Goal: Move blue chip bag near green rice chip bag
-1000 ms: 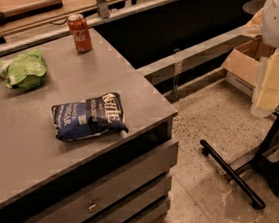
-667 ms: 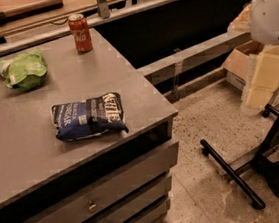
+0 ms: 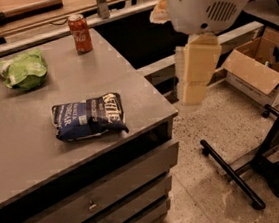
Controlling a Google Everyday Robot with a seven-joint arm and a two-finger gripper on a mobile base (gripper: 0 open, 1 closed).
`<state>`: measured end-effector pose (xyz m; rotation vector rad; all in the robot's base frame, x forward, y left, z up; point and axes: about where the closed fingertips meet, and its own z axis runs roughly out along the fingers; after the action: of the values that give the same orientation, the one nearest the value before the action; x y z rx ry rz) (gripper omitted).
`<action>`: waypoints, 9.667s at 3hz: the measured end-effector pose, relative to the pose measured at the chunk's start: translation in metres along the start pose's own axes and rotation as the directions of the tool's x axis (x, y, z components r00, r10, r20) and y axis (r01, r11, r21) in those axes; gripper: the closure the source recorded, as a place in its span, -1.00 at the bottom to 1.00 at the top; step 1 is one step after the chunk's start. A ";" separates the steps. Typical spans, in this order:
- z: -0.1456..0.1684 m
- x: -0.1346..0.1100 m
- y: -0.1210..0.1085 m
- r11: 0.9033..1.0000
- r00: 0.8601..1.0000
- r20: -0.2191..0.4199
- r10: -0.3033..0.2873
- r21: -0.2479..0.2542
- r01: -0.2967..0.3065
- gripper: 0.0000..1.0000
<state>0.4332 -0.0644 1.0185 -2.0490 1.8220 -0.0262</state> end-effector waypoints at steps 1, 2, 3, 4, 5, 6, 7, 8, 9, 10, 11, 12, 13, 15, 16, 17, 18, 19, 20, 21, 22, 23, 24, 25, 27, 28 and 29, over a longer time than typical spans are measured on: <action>-0.001 0.000 0.000 1.000 1.000 0.000 0.001 0.002 -0.001 -1.00; 0.009 -0.014 -0.006 1.000 0.997 0.080 -0.023 -0.008 0.023 -1.00; 0.040 -0.040 -0.020 0.997 0.982 0.183 -0.051 -0.050 0.062 -1.00; 0.081 -0.057 -0.030 0.992 0.968 0.250 -0.033 -0.106 0.062 -1.00; 0.129 -0.057 -0.034 0.985 0.958 0.286 0.033 -0.173 0.018 -1.00; 0.164 -0.065 -0.028 0.973 0.948 0.313 0.061 -0.229 0.013 -1.00; 0.184 -0.083 -0.019 0.962 0.936 0.348 0.057 -0.271 0.042 -1.00; 0.209 -0.103 -0.006 0.961 0.941 0.338 0.024 -0.268 0.072 -1.00; 0.208 -0.102 -0.006 0.961 0.940 0.340 0.026 -0.269 0.070 -1.00; 0.207 -0.097 -0.012 0.963 0.941 0.338 0.031 -0.263 0.063 -1.00; 0.209 -0.088 -0.020 0.965 0.945 0.325 0.045 -0.259 0.043 -1.00; 0.220 -0.078 -0.025 0.963 0.953 0.295 0.063 -0.270 0.020 -1.00; 0.232 -0.077 -0.021 0.961 0.964 0.262 0.042 -0.274 0.033 -1.00; 0.231 -0.079 -0.020 0.961 0.964 0.264 0.038 -0.274 0.037 -0.17; 0.231 -0.080 -0.019 0.961 0.964 0.264 0.035 -0.274 0.040 0.30; 0.231 -0.081 -0.019 0.961 0.964 0.264 0.033 -0.274 0.042 0.76; 0.227 -0.081 -0.017 0.962 0.960 0.277 0.042 -0.271 0.036 1.00; 0.210 -0.082 -0.026 0.973 0.950 0.307 0.056 -0.232 0.017 1.00; 0.190 -0.084 -0.041 0.984 0.933 0.355 0.057 -0.179 0.009 1.00; 0.176 -0.081 -0.058 0.991 0.909 0.411 0.071 -0.135 -0.017 1.00; 0.174 -0.076 -0.078 0.991 0.904 0.418 0.091 -0.125 -0.042 1.00; 0.184 -0.072 -0.106 0.990 0.912 0.397 0.106 -0.128 -0.059 1.00; 0.201 -0.072 -0.139 0.990 0.918 0.376 0.123 -0.111 -0.087 1.00; 0.217 -0.081 -0.170 0.997 0.935 0.348 0.073 -0.027 -0.068 1.00; 0.235 -0.093 -0.197 0.998 0.966 0.258 -0.008 0.064 -0.009 0.66; 0.240 -0.093 -0.205 0.996 0.977 0.214 0.011 0.079 -0.028 0.20; 0.250 -0.095 -0.202 0.997 0.979 0.194 0.053 0.050 -0.064 -0.27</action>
Offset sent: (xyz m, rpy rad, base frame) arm 0.0209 0.0390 -0.0228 0.1828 0.0662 0.1325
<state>0.6787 0.1110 0.8725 -1.8877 1.7412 0.1319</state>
